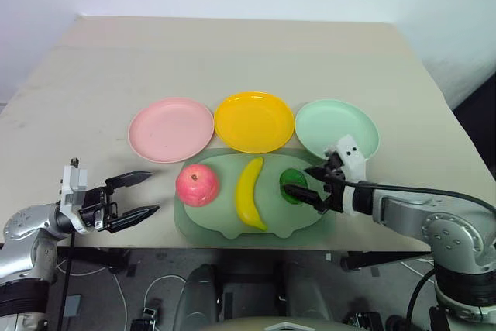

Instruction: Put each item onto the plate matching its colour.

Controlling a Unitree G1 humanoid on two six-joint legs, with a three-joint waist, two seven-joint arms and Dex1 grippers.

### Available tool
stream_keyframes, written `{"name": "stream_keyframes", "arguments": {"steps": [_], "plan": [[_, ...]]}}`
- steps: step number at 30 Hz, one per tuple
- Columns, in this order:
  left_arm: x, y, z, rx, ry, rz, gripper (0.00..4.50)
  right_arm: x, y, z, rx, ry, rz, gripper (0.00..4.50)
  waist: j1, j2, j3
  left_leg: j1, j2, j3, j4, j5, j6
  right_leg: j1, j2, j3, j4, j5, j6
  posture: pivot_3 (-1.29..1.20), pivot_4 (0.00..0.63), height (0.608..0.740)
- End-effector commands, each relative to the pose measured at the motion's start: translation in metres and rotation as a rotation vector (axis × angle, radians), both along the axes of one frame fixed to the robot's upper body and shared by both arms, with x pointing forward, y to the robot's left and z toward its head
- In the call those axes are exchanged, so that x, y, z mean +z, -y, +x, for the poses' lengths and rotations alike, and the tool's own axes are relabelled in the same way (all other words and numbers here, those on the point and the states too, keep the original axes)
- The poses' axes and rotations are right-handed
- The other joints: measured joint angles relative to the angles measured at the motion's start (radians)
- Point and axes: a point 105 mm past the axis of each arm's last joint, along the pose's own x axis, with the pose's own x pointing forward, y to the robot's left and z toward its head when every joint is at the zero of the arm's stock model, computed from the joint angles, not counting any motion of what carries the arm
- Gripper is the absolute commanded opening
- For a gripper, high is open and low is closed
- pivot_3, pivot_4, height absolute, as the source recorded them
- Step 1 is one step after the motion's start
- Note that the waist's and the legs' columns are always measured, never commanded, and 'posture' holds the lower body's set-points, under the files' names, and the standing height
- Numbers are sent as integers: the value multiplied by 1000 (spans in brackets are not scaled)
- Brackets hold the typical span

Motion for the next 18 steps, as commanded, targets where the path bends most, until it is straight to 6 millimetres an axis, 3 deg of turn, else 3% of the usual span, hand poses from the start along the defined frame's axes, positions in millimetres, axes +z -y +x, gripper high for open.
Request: {"name": "stream_keyframes", "arguments": {"steps": [1, 9, 15, 18], "plan": [[-2, 9, -3, -31, 20, 22, 4476, -2, -4, 1, -6, 16, -31, 4500, -1, 0, 0, 0, 0, 0, 0, 0, 0, 0, 0, 0, 0, 0, 0, 0, 150, 684], [-12, 6, -6, -14, 20, 31, 4476, -1, -11, 9, -15, 37, -35, 4500, -1, 0, 0, 0, 1, 0, 0, 0, 0, -1, 0, -1, 0, 0, 0, 0, 150, 684], [-11, 3, -3, 0, 43, 36, 4500, -2, -3, 11, -13, 37, -81, 3033, 0, 0, 0, -1, 1, 0, 0, 0, 0, -1, 0, -1, -1, 0, 0, 0, 150, 684], [-9, 1, -2, 10, 55, 20, 4500, 0, -1, 8, 21, 38, -94, 3011, 0, 0, 0, 0, 1, 0, 0, 0, 0, 0, 0, -1, -1, 0, 0, 0, 150, 684]]}}
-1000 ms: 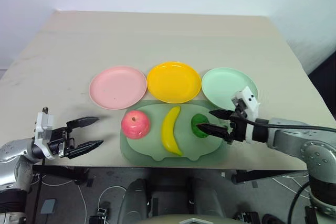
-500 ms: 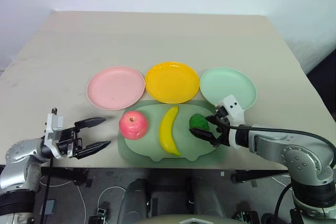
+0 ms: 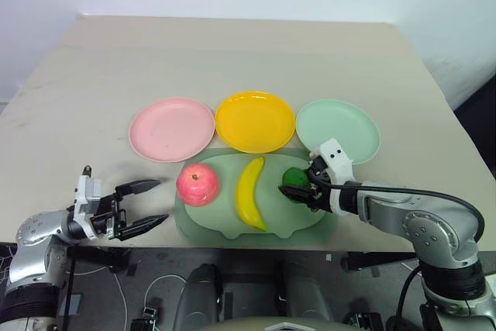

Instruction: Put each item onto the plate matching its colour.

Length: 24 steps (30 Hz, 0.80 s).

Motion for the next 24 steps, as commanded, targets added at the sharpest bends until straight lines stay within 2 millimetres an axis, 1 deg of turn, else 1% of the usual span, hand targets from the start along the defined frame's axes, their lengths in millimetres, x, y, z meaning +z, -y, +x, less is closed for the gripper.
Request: {"name": "stream_keyframes", "arguments": {"steps": [1, 2, 4, 6, 7, 10, 12, 13, 15, 17, 20, 24], "plan": [[9, -5, 1, 20, 47, -20, 4500, 9, 2, -2, 40, 27, -12, 3011, 0, 0, 0, 0, 0, 0, 0, 0, 0, 0, 0, 0, 0, 0, 0, 0, 150, 684], [11, -4, 2, 23, 53, -25, 4500, 15, 2, -1, 53, 37, -3, 3011, 0, 0, 0, 0, 0, 0, 0, 0, 0, 0, 0, 0, 0, 0, 0, 0, 150, 684], [18, -4, 4, 26, 61, -39, 4500, 41, 6, 10, 62, 90, 59, 3011, -2, 1, 0, 0, 0, 0, 0, 0, 0, 0, 0, 0, 0, 0, 0, 0, 150, 684], [18, -7, 3, 27, 64, -8, 4500, 65, 18, 28, 18, 144, 101, 3011, -5, 1, 1, 0, 0, 1, 0, 0, 0, -1, 0, 0, 0, 0, 0, 0, 150, 684], [17, -9, 1, 19, 61, 2, 4500, 72, 24, 35, -9, 154, 112, 3011, -4, 1, 1, 0, 1, 1, 0, 0, 0, -1, 0, 0, 0, 0, 0, 0, 150, 684], [16, -12, -1, 21, 55, 3, 4500, 83, 37, 52, -67, 169, 112, 3011, -1, 1, 1, 1, 1, 1, 0, 0, 0, -1, 0, -1, 0, 0, 0, 0, 150, 684], [16, -15, -2, 27, 55, 11, 4500, 83, 52, 69, -122, 196, 59, 3011, 0, 1, 1, 0, 1, 0, -1, 0, 0, -2, 0, -1, -1, 1, -2, 0, 150, 684], [19, -17, -2, 33, 64, 1, 4500, 81, 61, 80, -161, 212, 29, 3011, -1, 1, 1, -1, 1, 1, -1, 0, 0, -2, 0, -1, -1, 1, -2, 0, 150, 684], [29, -19, 0, 49, 91, -35, 4500, 70, 83, 106, -264, 216, -35, 3011, -3, 1, 1, -4, 1, 1, -1, 0, 0, -5, 0, -1, 0, 1, -2, 0, 150, 684], [40, -20, 4, 74, 116, -95, 4500, 60, 100, 122, -332, 218, -81, 3011, -5, 1, 1, -5, 1, 2, -1, 1, 1, -6, 0, -1, 0, 2, -2, 0, 150, 684], [55, -17, 7, 74, 127, -169, 4500, 50, 108, 135, -351, 222, -111, 3011, -5, 2, 1, -5, 0, 1, -1, 2, 2, -7, 0, -1, 2, 2, -1, 0, 150, 684], [65, -17, 12, 63, 129, -157, 4500, 34, 115, 144, -365, 204, -160, 3011, -7, 2, 1, -5, 0, 2, -1, 2, 3, -7, 0, -1, 2, 5, 3, 0, 150, 684]]}}
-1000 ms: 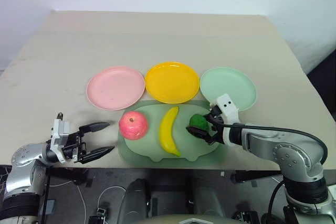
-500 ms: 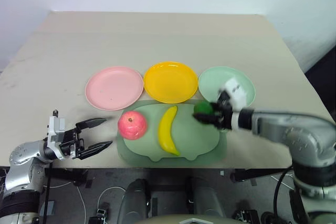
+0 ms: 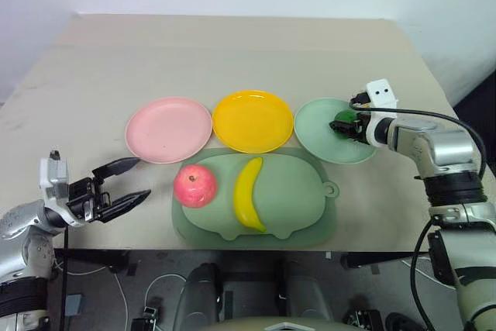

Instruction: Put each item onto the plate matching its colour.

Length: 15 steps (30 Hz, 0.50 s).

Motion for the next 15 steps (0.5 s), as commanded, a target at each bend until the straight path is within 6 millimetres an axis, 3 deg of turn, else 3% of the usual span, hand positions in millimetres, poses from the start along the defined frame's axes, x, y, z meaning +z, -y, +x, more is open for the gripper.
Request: {"name": "stream_keyframes", "arguments": {"steps": [1, 9, 13, 15], "plan": [[19, -3, 3, -11, 39, 22, 4500, 1, 6, 9, -8, 26, -45, 3011, -3, 0, 0, 0, 0, 0, 0, 0, 0, 0, 0, 0, 0, 1, 1, 0, 150, 684], [41, -14, 17, -30, 13, 53, 4500, -12, 8, 16, -9, 8, -58, 3011, -3, -1, 0, 4, 0, 0, 1, 2, -9, 3, 0, 0, 0, 3, -1, 0, 150, 684], [42, -11, 25, -48, -13, 61, 4500, -10, 5, 14, 15, 11, -53, 4292, -2, 0, 0, 5, 1, 0, 2, 2, -9, 3, 0, 0, 0, 4, -1, 0, 150, 684], [43, -7, 28, -68, -13, 60, 4500, -5, 1, 12, 43, 17, -41, 4463, -1, 1, 0, 3, 0, 0, 1, 3, -8, 2, 0, 0, 0, 4, -1, 0, 150, 684]]}}
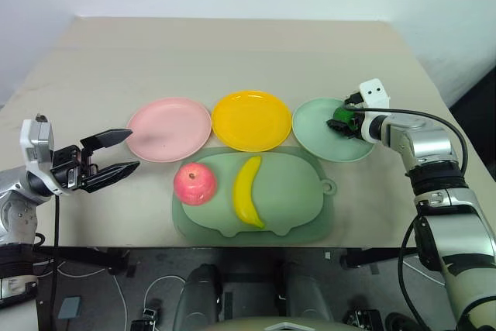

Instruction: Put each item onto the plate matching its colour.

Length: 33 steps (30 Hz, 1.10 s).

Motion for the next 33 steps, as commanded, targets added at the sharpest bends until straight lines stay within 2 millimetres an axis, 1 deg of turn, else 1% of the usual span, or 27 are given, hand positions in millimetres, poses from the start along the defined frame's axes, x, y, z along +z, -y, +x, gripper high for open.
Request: {"name": "stream_keyframes", "arguments": {"steps": [1, 4, 8, 11, 13, 15, 17, 20, 23, 25, 26, 28, 30, 33], "plan": [[7, 4, 4, -26, 8, 17, 4500, 15, -5, -1, 40, 34, 13, 4463, 0, 0, 0, -1, 0, 0, 0, 1, 1, -1, 0, 0, 1, 0, 0, 0, 150, 684], [8, 9, 11, -40, 19, 29, 4500, 35, -12, -3, 89, 84, 13, 4463, 0, 1, 0, -2, 0, 0, -1, 1, 1, -2, 0, 0, 1, 1, 1, 0, 150, 684], [13, 9, 18, -24, 55, 32, 4500, 78, -17, -13, 149, 199, 15, 4463, 0, 2, 1, -2, 0, 0, 0, 1, 1, -3, 0, 0, 2, 1, 2, 0, 150, 684], [12, 8, 17, -29, 56, 37, 4500, 100, -26, -27, 210, 240, 42, 4463, 2, 2, 1, -2, 0, 0, 0, 1, 1, -3, 0, 0, 2, 1, 2, 0, 150, 684], [10, 8, 16, -35, 57, 44, 4500, 114, -36, -38, 251, 255, 69, 4463, 1, 2, 1, -2, 0, 0, 0, 1, 1, -3, 0, 0, 2, 1, 2, 0, 150, 684], [8, 8, 16, -38, 55, 49, 4500, 120, -51, -50, 298, 233, 116, 4463, 1, 2, 1, -2, 0, 0, 0, 1, 1, -3, 0, 0, 2, 1, 1, 0, 150, 684], [5, 7, 16, -37, 49, 58, 4500, 115, -75, -68, 383, 167, 183, 4463, 2, 2, 1, -2, 1, 0, 0, 1, 1, -3, 0, 0, 3, 1, 1, 0, 150, 684], [-2, 7, 17, -37, 39, 70, 4500, 94, -117, -100, 525, 28, 246, 4463, 2, 2, 1, -2, 1, -1, -1, 1, 1, -3, 0, -1, 3, 1, 1, 0, 150, 684], [-4, 8, 17, -39, 39, 69, 4500, 75, -140, -117, 557, -82, 286, 4463, 4, 2, 1, -3, 1, -1, 0, 1, 1, -3, 0, -1, 3, 1, 1, 0, 150, 684], [-6, 10, 18, -38, 36, 66, 4500, 54, -162, -129, 570, -159, 288, 4463, 5, 1, 1, -3, 1, -1, 1, 1, 1, -3, 0, -1, 3, 1, 0, 0, 150, 684], [-8, 10, 18, -38, 34, 65, 4500, 43, -169, -131, 559, -183, 279, 4463, 6, 1, 0, -3, 1, -1, 1, 1, 1, -3, 0, -1, 3, 1, 0, 0, 150, 684], [-9, 11, 17, -36, 32, 63, 4500, 32, -179, -135, 537, -196, 272, 4463, 6, 0, 0, -3, 1, -2, 1, 1, 1, -3, 0, -2, 3, 1, 0, 0, 150, 684], [-10, 10, 16, -36, 29, 63, 4500, 22, -181, -135, 497, -213, 254, 4463, 5, 0, 0, -5, 1, -1, 1, 1, 1, -3, 0, -2, 2, 1, 0, 0, 150, 684], [-11, 10, 15, -34, 25, 65, 4500, 15, -185, -133, 458, -233, 262, 4463, 4, 0, 0, -6, 1, -1, 2, 1, 1, -3, 0, -2, 0, 3, -2, 0, 150, 684]]}}
